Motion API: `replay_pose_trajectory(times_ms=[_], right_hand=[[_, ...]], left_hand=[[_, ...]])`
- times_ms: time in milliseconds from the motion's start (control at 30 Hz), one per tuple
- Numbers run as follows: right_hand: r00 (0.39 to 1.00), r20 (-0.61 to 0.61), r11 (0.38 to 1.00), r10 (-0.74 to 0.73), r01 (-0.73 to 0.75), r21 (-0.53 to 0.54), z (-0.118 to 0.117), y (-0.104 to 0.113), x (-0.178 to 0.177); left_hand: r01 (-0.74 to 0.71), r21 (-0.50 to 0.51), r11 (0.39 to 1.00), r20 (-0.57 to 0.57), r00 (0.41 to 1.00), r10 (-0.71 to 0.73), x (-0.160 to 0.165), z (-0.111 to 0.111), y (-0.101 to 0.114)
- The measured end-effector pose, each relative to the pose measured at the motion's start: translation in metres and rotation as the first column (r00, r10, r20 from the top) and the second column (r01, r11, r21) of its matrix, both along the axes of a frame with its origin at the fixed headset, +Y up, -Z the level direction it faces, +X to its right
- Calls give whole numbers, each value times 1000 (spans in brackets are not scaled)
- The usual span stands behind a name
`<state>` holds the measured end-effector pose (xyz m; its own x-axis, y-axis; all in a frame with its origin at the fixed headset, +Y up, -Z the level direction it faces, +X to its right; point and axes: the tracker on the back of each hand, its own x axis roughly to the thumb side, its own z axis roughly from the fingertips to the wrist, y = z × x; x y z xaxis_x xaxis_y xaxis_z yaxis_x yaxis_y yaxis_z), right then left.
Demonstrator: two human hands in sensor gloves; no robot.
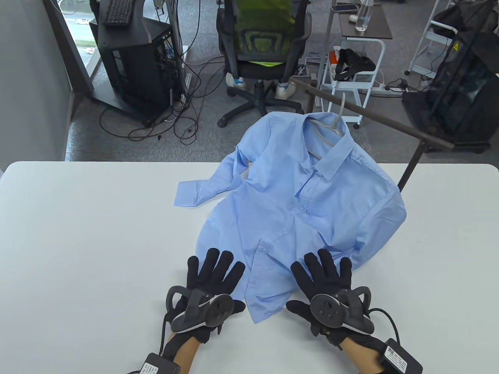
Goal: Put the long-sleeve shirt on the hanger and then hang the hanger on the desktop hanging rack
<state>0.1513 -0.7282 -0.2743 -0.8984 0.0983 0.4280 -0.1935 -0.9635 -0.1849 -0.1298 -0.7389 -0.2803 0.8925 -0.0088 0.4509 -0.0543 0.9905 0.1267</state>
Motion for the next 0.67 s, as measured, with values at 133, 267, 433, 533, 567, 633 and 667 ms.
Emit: replay_pose_trajectory(times_ms=[133,267,433,533,567,633,667], right_hand=[[1000,-10,1000,-3,3,9,2,2,-2],[1000,-12,1000,-9,9,17,3,3,-3],[1000,-7,1000,-12,12,17,2,2,-2],[1000,-3,1000,-13,13,13,2,2,-1],[1000,0,1000,-11,11,12,2,2,-1],[1000,3,1000,-7,7,11,2,2,-1],[1000,3,1000,-8,8,11,2,2,-1]], left_hand=[[-3,2,1000,-5,1000,3,-1,0,0],[-5,-1,1000,-5,1000,5,-2,0,0],[-6,-2,1000,-4,1000,6,-2,0,0],[-10,1,1000,-4,1000,10,-3,0,1],[-14,3,1000,-5,1000,14,-3,0,1],[-17,7,1000,-6,1000,17,-4,0,2],[-21,8,1000,-7,1000,21,-5,0,3]])
